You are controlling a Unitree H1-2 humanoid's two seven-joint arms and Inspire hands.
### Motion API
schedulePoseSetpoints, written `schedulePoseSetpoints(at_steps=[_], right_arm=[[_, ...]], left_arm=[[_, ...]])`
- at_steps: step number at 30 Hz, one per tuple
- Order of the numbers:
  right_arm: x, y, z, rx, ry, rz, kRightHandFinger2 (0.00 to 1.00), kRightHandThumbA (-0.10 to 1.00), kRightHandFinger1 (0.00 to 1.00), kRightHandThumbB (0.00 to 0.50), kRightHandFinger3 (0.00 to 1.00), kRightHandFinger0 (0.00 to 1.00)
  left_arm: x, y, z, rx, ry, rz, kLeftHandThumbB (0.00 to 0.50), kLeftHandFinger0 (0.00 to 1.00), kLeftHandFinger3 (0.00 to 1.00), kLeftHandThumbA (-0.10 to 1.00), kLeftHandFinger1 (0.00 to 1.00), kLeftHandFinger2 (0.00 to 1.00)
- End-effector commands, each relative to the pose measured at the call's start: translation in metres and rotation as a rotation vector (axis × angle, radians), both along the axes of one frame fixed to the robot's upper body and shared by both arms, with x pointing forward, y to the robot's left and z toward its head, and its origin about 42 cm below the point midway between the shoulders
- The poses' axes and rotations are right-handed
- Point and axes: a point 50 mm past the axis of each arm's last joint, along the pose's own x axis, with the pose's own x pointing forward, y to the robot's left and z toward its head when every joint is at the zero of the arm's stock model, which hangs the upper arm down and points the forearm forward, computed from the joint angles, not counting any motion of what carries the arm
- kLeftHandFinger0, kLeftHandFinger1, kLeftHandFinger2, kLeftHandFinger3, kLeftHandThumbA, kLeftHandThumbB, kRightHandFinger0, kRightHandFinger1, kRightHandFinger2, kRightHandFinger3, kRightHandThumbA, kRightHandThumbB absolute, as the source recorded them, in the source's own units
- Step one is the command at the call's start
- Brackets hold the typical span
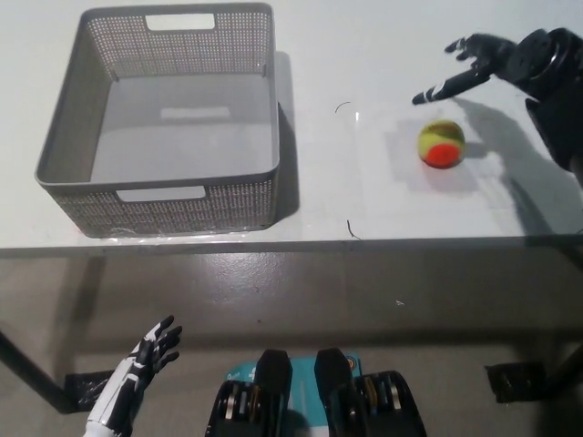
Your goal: Use the right hand to pick up a tennis ball and put it into a container on the left side
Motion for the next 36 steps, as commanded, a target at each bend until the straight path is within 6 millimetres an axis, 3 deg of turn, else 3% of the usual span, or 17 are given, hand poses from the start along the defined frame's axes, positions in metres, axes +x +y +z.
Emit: schedulePoseSetpoints(at_steps=[1,6,13,23,32,36], right_arm=[[0.007,0.021,0.041,-0.026,-0.085,0.049,1.00,1.00,1.00,0.495,1.00,1.00],[0.005,0.021,0.026,-0.078,-0.065,0.051,1.00,1.00,1.00,0.455,1.00,1.00],[0.003,0.014,0.008,-0.081,-0.001,0.019,1.00,1.00,1.00,0.468,1.00,1.00],[-0.001,0.002,-0.008,-0.177,0.113,0.040,1.00,1.00,1.00,0.368,1.00,1.00],[-0.002,-0.003,-0.014,-0.210,0.098,0.026,1.00,1.00,1.00,0.422,1.00,1.00],[-0.003,-0.003,-0.018,-0.167,0.101,0.020,1.00,1.00,1.00,0.379,1.00,1.00]], left_arm=[[0.006,0.005,0.009,0.016,-0.052,-0.020,0.362,1.00,1.00,1.00,1.00,1.00],[0.006,0.005,0.008,0.018,-0.059,-0.019,0.365,1.00,1.00,1.00,1.00,1.00],[0.006,0.004,0.010,0.023,-0.064,-0.020,0.346,1.00,1.00,1.00,1.00,1.00],[0.007,0.006,0.010,0.012,-0.066,-0.023,0.336,1.00,1.00,1.00,1.00,1.00],[0.008,0.006,0.010,0.013,-0.072,-0.020,0.337,1.00,1.00,1.00,1.00,1.00],[0.008,0.005,0.011,0.010,-0.068,-0.021,0.336,1.00,1.00,1.00,1.00,1.00]])
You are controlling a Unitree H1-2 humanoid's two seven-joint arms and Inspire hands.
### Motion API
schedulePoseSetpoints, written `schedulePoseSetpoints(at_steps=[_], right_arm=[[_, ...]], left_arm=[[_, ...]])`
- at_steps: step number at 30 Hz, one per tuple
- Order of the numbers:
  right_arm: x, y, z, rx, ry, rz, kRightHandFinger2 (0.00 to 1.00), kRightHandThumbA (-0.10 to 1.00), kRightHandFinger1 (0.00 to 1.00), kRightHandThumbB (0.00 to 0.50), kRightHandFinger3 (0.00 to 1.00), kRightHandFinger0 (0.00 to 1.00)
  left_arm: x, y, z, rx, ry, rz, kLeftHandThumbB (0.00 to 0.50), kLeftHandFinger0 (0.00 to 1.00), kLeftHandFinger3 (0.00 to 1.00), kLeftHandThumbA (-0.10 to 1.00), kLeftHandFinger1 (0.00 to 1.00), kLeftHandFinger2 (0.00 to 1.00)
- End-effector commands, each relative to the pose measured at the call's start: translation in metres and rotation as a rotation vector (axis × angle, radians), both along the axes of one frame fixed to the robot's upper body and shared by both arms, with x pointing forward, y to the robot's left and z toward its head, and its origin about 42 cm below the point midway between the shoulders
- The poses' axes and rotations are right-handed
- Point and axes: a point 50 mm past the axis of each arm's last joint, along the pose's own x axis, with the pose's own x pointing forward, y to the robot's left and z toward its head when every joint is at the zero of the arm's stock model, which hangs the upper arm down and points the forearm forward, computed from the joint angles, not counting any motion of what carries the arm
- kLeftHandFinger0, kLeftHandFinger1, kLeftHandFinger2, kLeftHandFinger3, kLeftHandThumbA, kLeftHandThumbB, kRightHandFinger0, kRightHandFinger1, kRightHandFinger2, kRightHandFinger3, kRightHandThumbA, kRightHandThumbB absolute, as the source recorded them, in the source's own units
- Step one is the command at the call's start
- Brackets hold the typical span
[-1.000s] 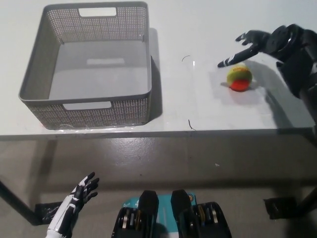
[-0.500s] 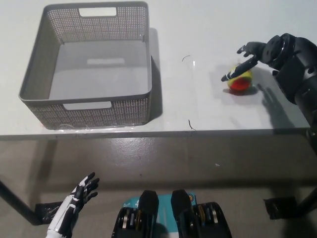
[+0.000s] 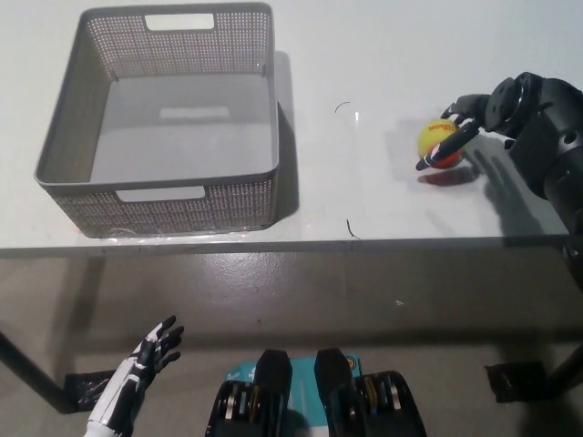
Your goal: Use the right hand to pick up a tennis ball and put it into a container on the left side
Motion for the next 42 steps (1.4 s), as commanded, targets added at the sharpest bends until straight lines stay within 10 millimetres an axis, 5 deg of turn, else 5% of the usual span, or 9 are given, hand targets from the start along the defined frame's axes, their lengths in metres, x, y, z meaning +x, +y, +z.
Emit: schedulePoseSetpoints(at_steps=[1,17,25,28,30,31,36,40,42], right_arm=[[0.006,-0.005,0.026,0.009,-0.061,0.007,1.00,1.00,1.00,0.367,1.00,1.00],[0.008,0.005,0.020,0.102,-0.246,-0.048,1.00,0.87,1.00,0.460,1.00,1.00],[0.005,0.004,0.005,0.157,-0.513,-0.112,1.00,0.74,1.00,0.405,1.00,0.94],[0.004,0.004,0.005,0.174,-0.593,-0.144,0.71,0.51,0.64,0.275,0.90,0.56],[0.004,0.004,0.005,0.194,-0.620,-0.153,0.29,0.21,0.16,0.213,0.43,0.06],[0.004,0.004,0.005,0.200,-0.625,-0.152,0.23,0.11,0.08,0.218,0.32,0.00],[0.004,-0.001,0.005,0.229,-0.628,-0.159,0.35,-0.07,0.19,0.219,0.23,0.00],[0.004,-0.003,0.006,0.321,-0.662,-0.194,0.85,-0.10,0.46,0.163,0.73,0.00],[0.004,-0.004,0.008,0.349,-0.672,-0.208,0.92,-0.10,0.52,0.158,0.89,0.00]], left_arm=[[0.007,0.006,0.012,0.013,-0.057,-0.009,0.337,1.00,1.00,1.00,1.00,1.00],[0.010,0.008,0.014,0.007,-0.063,-0.011,0.342,1.00,1.00,1.00,1.00,1.00],[0.011,0.008,0.014,0.010,-0.065,-0.013,0.341,1.00,1.00,1.00,1.00,1.00],[0.013,0.008,0.015,0.015,-0.070,-0.018,0.339,1.00,1.00,1.00,1.00,1.00],[0.012,0.008,0.015,0.011,-0.067,-0.018,0.328,1.00,1.00,1.00,1.00,1.00],[0.012,0.008,0.016,0.011,-0.065,-0.018,0.326,1.00,1.00,1.00,1.00,1.00],[0.015,0.009,0.020,0.020,-0.075,-0.021,0.320,1.00,1.00,1.00,1.00,1.00],[0.019,0.009,0.021,0.017,-0.083,-0.021,0.319,1.00,1.00,1.00,1.00,1.00],[0.021,0.009,0.022,0.015,-0.080,-0.022,0.324,1.00,1.00,1.00,1.00,1.00]])
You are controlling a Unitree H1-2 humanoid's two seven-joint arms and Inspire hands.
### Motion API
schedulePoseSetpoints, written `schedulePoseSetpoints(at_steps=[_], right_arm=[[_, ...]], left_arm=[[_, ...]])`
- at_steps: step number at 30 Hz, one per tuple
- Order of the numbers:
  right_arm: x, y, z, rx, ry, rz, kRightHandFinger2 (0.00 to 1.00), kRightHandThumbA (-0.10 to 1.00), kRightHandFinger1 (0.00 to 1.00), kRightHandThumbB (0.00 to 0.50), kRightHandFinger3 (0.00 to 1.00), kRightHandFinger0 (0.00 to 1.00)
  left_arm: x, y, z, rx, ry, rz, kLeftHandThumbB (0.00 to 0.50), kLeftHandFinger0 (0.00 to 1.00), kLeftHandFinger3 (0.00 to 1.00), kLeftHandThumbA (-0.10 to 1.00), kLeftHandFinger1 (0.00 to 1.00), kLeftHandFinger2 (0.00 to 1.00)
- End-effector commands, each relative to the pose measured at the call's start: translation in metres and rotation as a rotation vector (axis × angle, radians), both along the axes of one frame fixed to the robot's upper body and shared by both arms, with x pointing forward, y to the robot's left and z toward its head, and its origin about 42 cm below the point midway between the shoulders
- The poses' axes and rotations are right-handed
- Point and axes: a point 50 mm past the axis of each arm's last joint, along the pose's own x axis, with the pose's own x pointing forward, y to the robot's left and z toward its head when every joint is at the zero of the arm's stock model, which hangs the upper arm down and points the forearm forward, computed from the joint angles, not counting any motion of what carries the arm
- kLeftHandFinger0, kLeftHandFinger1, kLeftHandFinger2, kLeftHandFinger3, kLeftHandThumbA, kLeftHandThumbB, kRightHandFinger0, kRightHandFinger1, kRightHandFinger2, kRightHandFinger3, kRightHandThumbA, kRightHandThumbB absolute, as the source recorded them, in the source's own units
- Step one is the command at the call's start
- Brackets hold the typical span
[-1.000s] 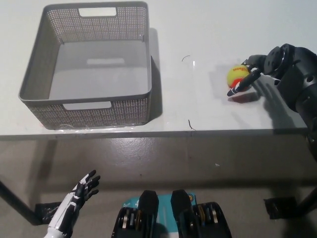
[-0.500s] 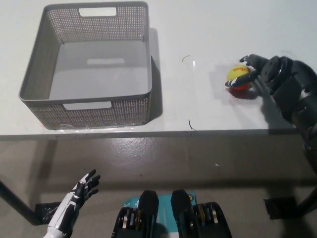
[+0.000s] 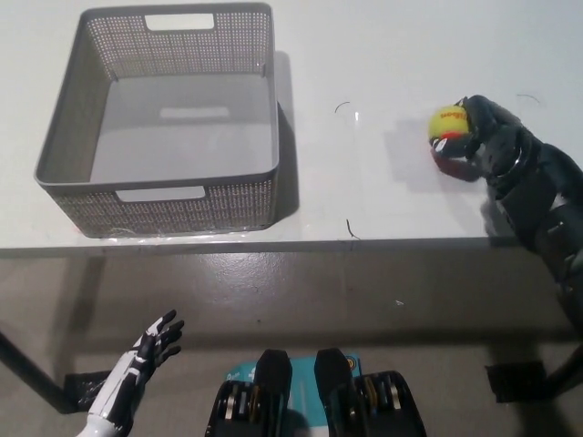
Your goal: Use the right hand to pick up a tennis ball and put it into a container on the left side
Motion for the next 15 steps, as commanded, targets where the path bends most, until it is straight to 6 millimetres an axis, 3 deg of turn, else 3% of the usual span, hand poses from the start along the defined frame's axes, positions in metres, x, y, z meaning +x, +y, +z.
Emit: schedulePoseSetpoints(at_steps=[1,3,9,15], right_arm=[[0.015,0.005,0.059,0.129,-0.280,-0.027,0.89,-0.10,0.50,0.163,0.91,0.00],[0.015,0.005,0.061,0.158,-0.306,-0.030,0.87,-0.10,0.49,0.167,0.90,0.00],[0.018,0.011,0.086,0.334,-0.436,-0.031,0.71,-0.10,0.40,0.165,0.72,0.00],[0.023,0.027,0.128,0.396,-0.543,0.026,0.72,-0.10,0.38,0.121,0.77,0.00]], left_arm=[[0.011,0.008,0.018,0.014,-0.067,-0.015,0.324,1.00,1.00,1.00,1.00,1.00],[0.011,0.008,0.018,0.008,-0.066,-0.014,0.324,1.00,1.00,1.00,1.00,1.00],[0.012,0.009,0.017,0.018,-0.075,-0.014,0.326,1.00,1.00,1.00,1.00,1.00],[0.012,0.008,0.017,0.011,-0.072,-0.017,0.327,1.00,1.00,1.00,1.00,1.00]])
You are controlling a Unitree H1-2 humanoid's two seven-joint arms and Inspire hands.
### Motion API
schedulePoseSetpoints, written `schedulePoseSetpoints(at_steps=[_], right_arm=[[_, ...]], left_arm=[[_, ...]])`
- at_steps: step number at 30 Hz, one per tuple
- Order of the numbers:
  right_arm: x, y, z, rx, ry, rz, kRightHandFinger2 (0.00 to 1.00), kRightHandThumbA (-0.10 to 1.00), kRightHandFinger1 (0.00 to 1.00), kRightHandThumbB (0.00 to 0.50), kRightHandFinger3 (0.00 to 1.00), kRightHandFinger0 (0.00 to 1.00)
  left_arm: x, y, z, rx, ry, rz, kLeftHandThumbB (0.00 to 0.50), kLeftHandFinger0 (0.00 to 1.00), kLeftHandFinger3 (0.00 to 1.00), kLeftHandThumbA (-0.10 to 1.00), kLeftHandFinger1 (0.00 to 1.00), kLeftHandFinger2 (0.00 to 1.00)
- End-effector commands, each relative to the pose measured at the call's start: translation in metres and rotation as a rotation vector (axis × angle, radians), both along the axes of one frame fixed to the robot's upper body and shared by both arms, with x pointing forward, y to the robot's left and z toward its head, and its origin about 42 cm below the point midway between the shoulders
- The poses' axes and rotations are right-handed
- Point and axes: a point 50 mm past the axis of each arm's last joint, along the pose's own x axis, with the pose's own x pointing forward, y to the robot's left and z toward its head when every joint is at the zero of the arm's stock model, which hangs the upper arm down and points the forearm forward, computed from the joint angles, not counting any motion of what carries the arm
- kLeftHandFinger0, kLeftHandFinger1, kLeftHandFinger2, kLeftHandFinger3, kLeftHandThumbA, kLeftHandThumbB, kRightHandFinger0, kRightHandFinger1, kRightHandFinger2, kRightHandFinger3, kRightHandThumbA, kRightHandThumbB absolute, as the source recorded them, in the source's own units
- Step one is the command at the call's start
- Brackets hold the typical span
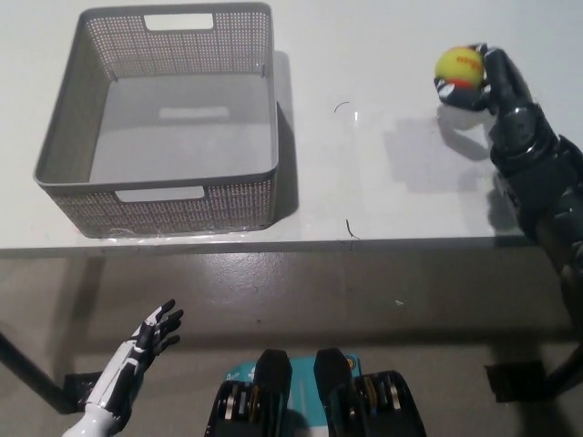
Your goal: Use the right hand to pick up a tennis ball and put it into a container on the left side
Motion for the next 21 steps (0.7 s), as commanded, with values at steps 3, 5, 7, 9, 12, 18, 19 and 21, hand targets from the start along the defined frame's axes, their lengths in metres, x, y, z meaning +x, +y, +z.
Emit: schedulePoseSetpoints(at_steps=[3,5,7,9,12,18,19,21], right_arm=[[0.014,0.045,0.117,0.078,-0.348,0.099,0.77,-0.10,0.39,0.117,0.83,0.00],[0.014,0.057,0.129,0.071,-0.365,0.122,0.77,-0.10,0.38,0.119,0.83,0.00],[0.012,0.072,0.140,0.059,-0.399,0.162,0.75,-0.10,0.38,0.134,0.82,0.00],[0.010,0.084,0.146,0.061,-0.418,0.191,0.71,-0.10,0.33,0.158,0.79,0.00],[0.006,0.114,0.161,0.078,-0.441,0.229,0.74,-0.10,0.33,0.164,0.79,0.00],[-0.010,0.175,0.172,0.069,-0.508,0.366,0.75,-0.10,0.35,0.157,0.82,0.00],[-0.012,0.183,0.170,0.069,-0.508,0.380,0.75,-0.10,0.35,0.157,0.82,0.00],[-0.018,0.201,0.170,0.060,-0.519,0.421,0.74,-0.10,0.34,0.164,0.80,0.00]], left_arm=[[0.006,0.007,0.011,0.015,-0.057,-0.012,0.301,1.00,1.00,1.00,1.00,1.00],[0.006,0.007,0.011,0.018,-0.058,-0.014,0.298,1.00,1.00,1.00,1.00,1.00],[0.006,0.006,0.011,0.011,-0.057,-0.012,0.292,1.00,1.00,1.00,1.00,1.00],[0.003,0.005,0.009,0.011,-0.050,-0.011,0.298,1.00,1.00,1.00,1.00,1.00],[0.003,0.005,0.008,0.014,-0.048,-0.009,0.307,1.00,1.00,1.00,1.00,1.00],[0.002,0.004,0.008,0.008,-0.039,-0.012,0.311,1.00,1.00,1.00,1.00,1.00],[0.001,0.004,0.008,0.009,-0.040,-0.011,0.311,1.00,1.00,1.00,1.00,1.00],[0.001,0.004,0.007,0.013,-0.047,-0.011,0.311,1.00,1.00,1.00,1.00,1.00]])
